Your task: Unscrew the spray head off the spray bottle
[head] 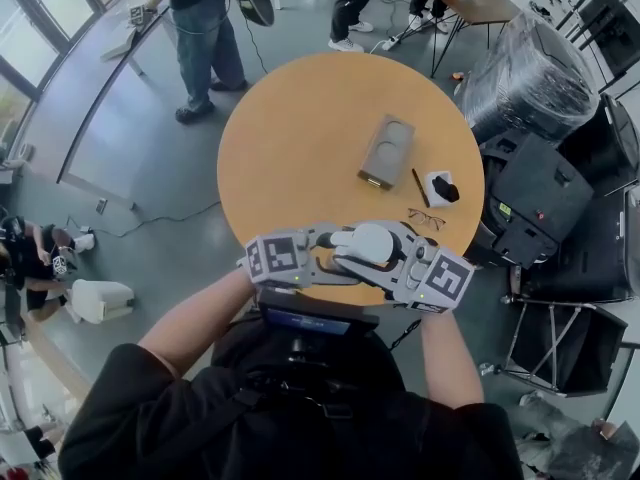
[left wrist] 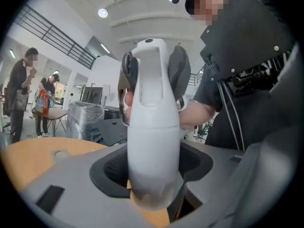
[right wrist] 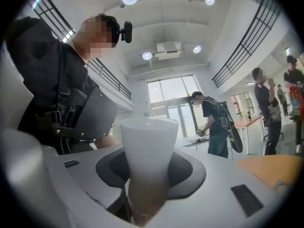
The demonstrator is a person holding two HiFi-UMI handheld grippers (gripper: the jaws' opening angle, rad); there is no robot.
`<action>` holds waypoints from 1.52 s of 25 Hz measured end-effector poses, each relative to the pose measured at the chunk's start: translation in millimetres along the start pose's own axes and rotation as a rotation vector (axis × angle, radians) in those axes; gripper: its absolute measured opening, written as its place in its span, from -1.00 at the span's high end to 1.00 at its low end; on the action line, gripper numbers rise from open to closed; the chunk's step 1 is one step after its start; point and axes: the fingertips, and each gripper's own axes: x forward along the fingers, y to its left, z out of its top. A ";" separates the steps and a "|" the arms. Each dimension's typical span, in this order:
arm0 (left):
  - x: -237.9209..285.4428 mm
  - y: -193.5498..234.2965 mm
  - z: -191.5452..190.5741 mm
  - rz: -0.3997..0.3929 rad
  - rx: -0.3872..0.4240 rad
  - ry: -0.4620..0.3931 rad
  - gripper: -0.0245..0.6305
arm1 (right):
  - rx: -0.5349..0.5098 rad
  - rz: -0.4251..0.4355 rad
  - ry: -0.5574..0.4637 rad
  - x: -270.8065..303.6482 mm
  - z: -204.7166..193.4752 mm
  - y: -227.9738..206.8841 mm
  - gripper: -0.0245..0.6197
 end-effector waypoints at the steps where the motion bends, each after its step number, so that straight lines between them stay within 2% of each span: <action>1: -0.9 -1.8 1.0 -0.013 0.004 0.003 0.01 | 0.002 0.017 0.006 0.9 0.7 2.4 0.38; 3: -3.1 2.1 1.1 0.006 0.018 0.014 0.01 | -0.017 0.001 0.006 3.9 1.7 -0.5 0.38; 5: -5.4 11.5 1.3 0.055 0.017 0.009 0.00 | -0.021 -0.060 0.004 5.9 1.9 -10.9 0.36; 6: -6.5 17.2 2.3 0.090 0.013 -0.001 0.00 | -0.012 -0.098 0.000 5.6 2.2 -17.6 0.29; 8: -8.4 29.4 5.0 0.173 0.009 -0.019 0.00 | 0.003 -0.168 -0.003 3.7 1.8 -29.8 -0.02; 10: -9.6 43.1 8.8 0.268 0.002 -0.041 0.00 | 0.003 -0.235 0.005 0.4 -0.3 -39.7 -0.06; 14: -11.5 69.0 17.5 0.473 -0.021 -0.086 -0.01 | -0.016 -0.413 0.024 -5.6 -5.4 -58.9 -0.05; 16: -13.6 75.3 21.6 0.560 -0.008 -0.083 -0.01 | -0.026 -0.498 0.014 -4.3 -3.9 -64.8 0.02; 18: -15.6 78.8 25.5 0.624 0.002 -0.088 -0.01 | -0.032 -0.576 0.008 -2.8 -1.8 -70.2 0.17; 20: -16.7 81.0 27.5 0.654 -0.007 -0.105 -0.01 | -0.048 -0.609 0.008 -0.7 -0.4 -73.0 0.17; 23: -16.8 78.3 28.3 0.630 -0.003 -0.107 -0.01 | -0.082 -0.560 0.019 2.7 0.7 -67.8 0.17; 27: -13.7 67.4 28.5 0.538 0.038 -0.093 0.00 | -0.101 -0.470 0.030 3.2 1.0 -55.4 0.17; 30: -7.0 51.3 25.6 0.383 0.028 -0.113 0.01 | -0.076 -0.358 0.017 2.9 1.4 -42.3 0.20; 34: -2.5 20.1 18.8 0.141 0.029 -0.102 0.01 | -0.046 -0.127 0.032 3.9 -3.6 -14.5 0.19; 36: -5.1 14.2 14.7 0.116 0.043 -0.072 0.00 | -0.038 -0.084 0.048 4.7 -7.0 -8.5 0.17; 38: -8.7 17.9 11.5 0.151 0.037 -0.064 0.00 | -0.040 -0.123 0.057 6.2 -10.2 -12.4 0.15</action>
